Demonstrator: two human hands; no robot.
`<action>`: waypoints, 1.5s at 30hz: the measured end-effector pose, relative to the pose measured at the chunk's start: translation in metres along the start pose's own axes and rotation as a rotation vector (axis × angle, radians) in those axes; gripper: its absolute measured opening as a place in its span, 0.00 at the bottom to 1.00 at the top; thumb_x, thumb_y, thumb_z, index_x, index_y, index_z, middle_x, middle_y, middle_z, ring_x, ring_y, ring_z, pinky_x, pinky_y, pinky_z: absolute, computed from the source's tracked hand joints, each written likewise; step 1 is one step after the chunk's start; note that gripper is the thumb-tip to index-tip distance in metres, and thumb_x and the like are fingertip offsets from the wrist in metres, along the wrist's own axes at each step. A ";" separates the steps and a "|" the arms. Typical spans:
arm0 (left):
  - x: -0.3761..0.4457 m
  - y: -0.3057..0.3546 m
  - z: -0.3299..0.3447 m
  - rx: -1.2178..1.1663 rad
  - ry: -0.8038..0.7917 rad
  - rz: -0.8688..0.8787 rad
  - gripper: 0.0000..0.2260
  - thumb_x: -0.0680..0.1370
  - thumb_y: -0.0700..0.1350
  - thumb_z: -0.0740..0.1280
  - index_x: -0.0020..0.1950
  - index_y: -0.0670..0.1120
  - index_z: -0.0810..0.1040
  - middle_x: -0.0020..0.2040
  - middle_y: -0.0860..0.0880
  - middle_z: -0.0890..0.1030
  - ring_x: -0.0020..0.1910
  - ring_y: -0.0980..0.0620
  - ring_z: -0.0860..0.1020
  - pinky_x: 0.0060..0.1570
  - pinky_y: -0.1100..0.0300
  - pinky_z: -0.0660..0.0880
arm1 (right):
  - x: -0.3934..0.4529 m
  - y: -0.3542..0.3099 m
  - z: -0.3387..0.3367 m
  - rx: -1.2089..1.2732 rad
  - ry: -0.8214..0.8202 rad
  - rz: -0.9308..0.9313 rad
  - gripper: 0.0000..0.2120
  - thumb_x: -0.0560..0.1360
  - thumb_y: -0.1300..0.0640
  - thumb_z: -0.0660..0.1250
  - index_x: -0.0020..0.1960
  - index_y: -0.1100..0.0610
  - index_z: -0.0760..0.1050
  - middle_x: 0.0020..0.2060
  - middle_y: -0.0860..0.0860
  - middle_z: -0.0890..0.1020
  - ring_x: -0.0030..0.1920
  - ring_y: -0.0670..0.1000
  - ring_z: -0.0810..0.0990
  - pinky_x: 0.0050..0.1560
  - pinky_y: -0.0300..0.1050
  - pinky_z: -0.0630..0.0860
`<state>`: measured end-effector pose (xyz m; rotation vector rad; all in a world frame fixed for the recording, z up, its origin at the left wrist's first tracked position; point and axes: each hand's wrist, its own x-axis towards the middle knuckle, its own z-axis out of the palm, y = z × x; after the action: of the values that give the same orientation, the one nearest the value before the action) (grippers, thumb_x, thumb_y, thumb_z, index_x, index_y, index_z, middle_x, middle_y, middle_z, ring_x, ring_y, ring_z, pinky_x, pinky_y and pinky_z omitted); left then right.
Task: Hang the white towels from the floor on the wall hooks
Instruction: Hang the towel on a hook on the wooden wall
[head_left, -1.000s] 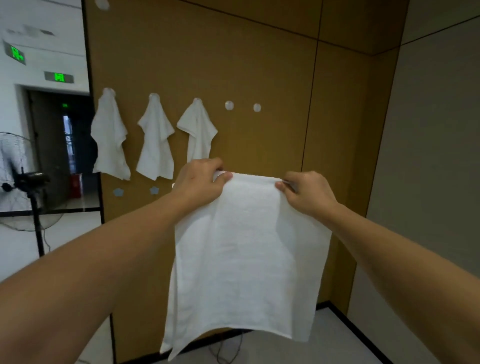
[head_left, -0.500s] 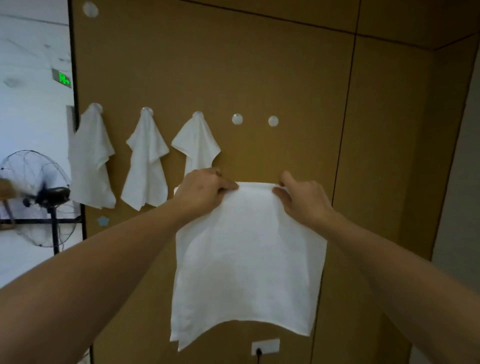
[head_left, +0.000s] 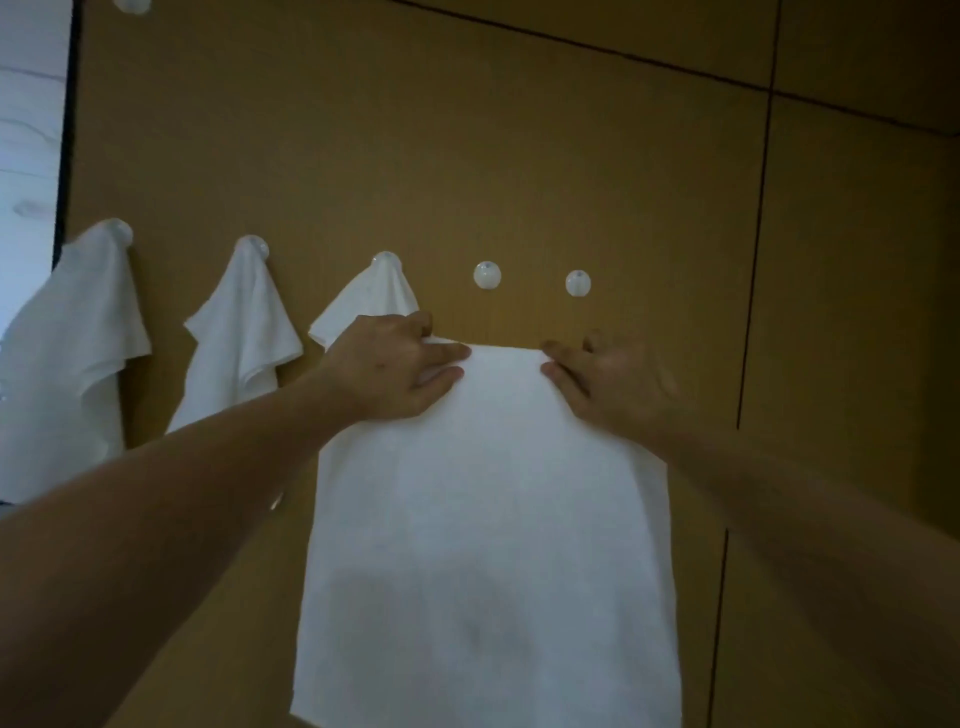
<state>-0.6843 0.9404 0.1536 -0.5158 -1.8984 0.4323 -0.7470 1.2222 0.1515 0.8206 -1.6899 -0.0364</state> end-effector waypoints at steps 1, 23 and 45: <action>0.008 -0.010 0.013 0.015 -0.002 0.007 0.18 0.79 0.59 0.56 0.63 0.57 0.79 0.43 0.46 0.78 0.35 0.48 0.78 0.32 0.61 0.69 | 0.010 0.006 0.016 -0.001 0.010 0.013 0.12 0.76 0.51 0.70 0.57 0.54 0.83 0.31 0.55 0.76 0.25 0.55 0.74 0.30 0.39 0.61; 0.163 -0.158 0.236 0.000 0.191 -0.211 0.21 0.80 0.53 0.51 0.70 0.49 0.71 0.46 0.45 0.78 0.41 0.41 0.78 0.40 0.52 0.73 | 0.179 0.123 0.247 0.487 -0.032 0.470 0.12 0.76 0.54 0.63 0.53 0.46 0.83 0.54 0.40 0.84 0.56 0.43 0.79 0.60 0.44 0.74; 0.161 -0.067 0.238 -0.276 0.127 -0.597 0.19 0.77 0.57 0.50 0.46 0.50 0.78 0.37 0.54 0.75 0.38 0.53 0.73 0.37 0.58 0.64 | 0.129 0.070 0.270 0.663 -0.025 0.401 0.13 0.80 0.55 0.59 0.45 0.58 0.79 0.37 0.53 0.75 0.39 0.50 0.71 0.40 0.44 0.66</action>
<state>-0.9699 0.9575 0.2263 -0.1277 -1.8876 -0.2494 -1.0230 1.0999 0.2100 0.9373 -1.8825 0.8274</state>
